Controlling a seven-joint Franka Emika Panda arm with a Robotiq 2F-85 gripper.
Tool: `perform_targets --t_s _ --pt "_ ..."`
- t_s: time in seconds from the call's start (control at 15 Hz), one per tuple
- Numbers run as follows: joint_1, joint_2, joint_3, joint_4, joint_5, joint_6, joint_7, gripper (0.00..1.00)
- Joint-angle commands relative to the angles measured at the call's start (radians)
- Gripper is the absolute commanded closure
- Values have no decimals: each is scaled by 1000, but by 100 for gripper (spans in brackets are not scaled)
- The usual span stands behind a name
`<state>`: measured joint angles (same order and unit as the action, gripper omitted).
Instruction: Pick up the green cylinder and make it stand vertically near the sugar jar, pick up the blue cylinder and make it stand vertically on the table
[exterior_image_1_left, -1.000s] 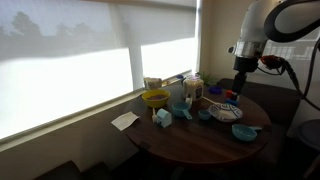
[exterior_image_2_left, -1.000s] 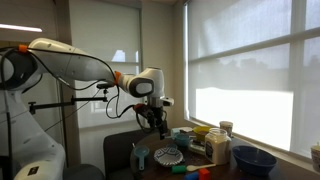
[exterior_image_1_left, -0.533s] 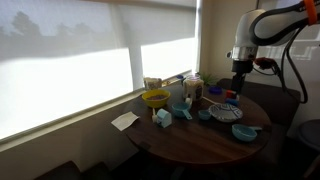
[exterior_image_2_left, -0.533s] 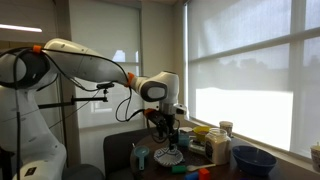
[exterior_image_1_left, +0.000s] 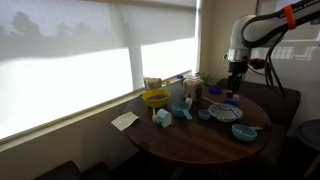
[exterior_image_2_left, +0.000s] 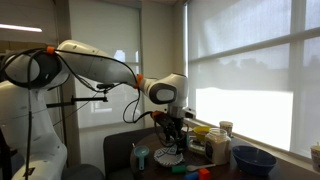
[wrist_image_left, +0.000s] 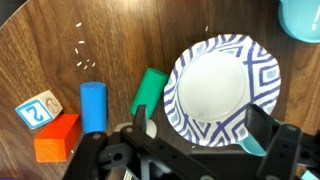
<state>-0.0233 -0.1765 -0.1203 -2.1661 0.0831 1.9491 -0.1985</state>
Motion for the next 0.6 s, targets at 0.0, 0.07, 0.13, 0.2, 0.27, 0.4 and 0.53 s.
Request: perform_targets --t_s 0.0,0.07,0.13,0.2,0.27,0.4,0.53 --pt "-11 -2 9 5 12 -8 -8 0" --pt "-16 8 8 14 4 -21 16 0" --pt "-23 16 9 20 -2 -31 64 0" --pt "-28 22 9 24 -6 -34 82 0" --pt "-36 29 11 28 -23 -33 123 0" --pt "-45 46 4 42 -5 -50 139 0" --pt "-56 61 0 55 -5 -64 149 0"
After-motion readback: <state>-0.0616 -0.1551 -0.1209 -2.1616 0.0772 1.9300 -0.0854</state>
